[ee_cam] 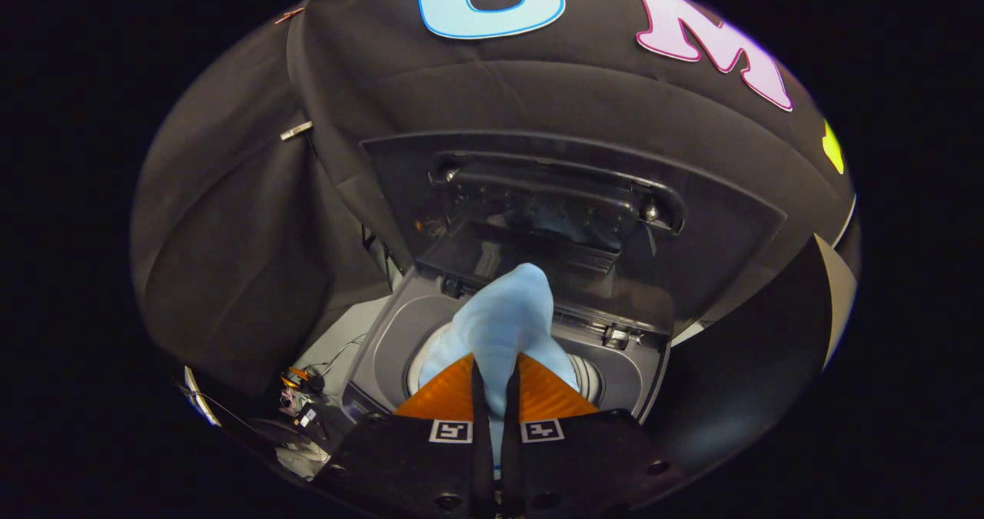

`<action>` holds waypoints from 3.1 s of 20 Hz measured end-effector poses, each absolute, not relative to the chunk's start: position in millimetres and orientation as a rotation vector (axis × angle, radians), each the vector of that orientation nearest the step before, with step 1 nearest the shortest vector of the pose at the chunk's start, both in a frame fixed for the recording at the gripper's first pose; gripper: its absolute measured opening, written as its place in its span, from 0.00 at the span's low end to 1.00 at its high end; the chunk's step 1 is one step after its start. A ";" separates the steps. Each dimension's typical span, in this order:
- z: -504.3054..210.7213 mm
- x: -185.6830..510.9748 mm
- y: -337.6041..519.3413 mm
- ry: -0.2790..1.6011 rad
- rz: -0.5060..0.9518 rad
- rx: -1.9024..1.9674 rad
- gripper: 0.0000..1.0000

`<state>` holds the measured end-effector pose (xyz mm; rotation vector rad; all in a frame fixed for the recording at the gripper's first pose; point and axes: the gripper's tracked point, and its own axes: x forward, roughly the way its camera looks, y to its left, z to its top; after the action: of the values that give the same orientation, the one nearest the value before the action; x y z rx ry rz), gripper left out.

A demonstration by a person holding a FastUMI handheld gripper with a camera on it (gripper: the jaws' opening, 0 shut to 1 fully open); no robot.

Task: Put the clothes into the washing machine and then close the washing machine lid.

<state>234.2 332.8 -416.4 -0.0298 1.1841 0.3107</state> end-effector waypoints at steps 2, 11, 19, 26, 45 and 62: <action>-426.3 230.9 332.7 1.193 0.306 -0.043 0.08; -428.4 222.8 328.0 1.215 0.284 -0.077 1.00; -419.6 222.6 327.8 1.184 0.281 -0.066 1.00; -404.5 227.2 327.0 1.151 0.285 -0.057 1.00; -325.2 356.9 330.7 0.877 0.211 0.039 0.99; -357.2 413.9 315.9 0.884 0.157 0.043 1.00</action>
<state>413.9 315.9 -357.2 0.0435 0.8845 0.1574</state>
